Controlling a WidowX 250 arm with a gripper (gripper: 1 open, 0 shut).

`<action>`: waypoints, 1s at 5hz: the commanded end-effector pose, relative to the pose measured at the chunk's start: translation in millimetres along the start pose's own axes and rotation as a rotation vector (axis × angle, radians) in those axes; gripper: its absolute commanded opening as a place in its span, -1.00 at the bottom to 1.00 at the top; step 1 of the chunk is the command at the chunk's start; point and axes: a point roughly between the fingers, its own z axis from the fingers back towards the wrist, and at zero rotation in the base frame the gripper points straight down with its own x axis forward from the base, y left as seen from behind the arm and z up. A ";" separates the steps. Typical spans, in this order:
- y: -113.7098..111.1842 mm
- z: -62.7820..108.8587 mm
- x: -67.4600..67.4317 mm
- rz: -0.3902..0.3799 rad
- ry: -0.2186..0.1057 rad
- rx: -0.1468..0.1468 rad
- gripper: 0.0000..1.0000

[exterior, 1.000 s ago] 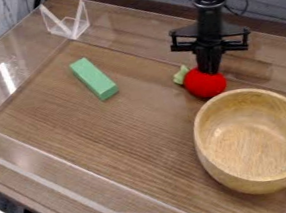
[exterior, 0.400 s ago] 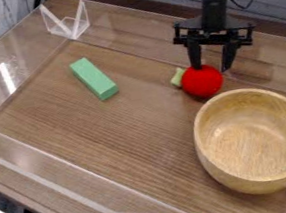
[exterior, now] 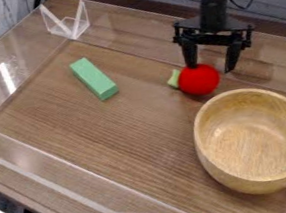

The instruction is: Move the red object to the right side of the table

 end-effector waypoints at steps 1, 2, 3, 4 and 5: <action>18.2 50.1 8.1 -0.037 -0.098 -0.028 1.00; 41.8 78.5 13.1 -0.079 -0.138 -0.038 1.00; 50.1 104.8 2.4 -0.127 -0.155 -0.035 1.00; 36.8 104.1 -10.3 -0.207 -0.140 -0.044 1.00; 39.0 88.0 -14.8 -0.242 -0.109 -0.043 1.00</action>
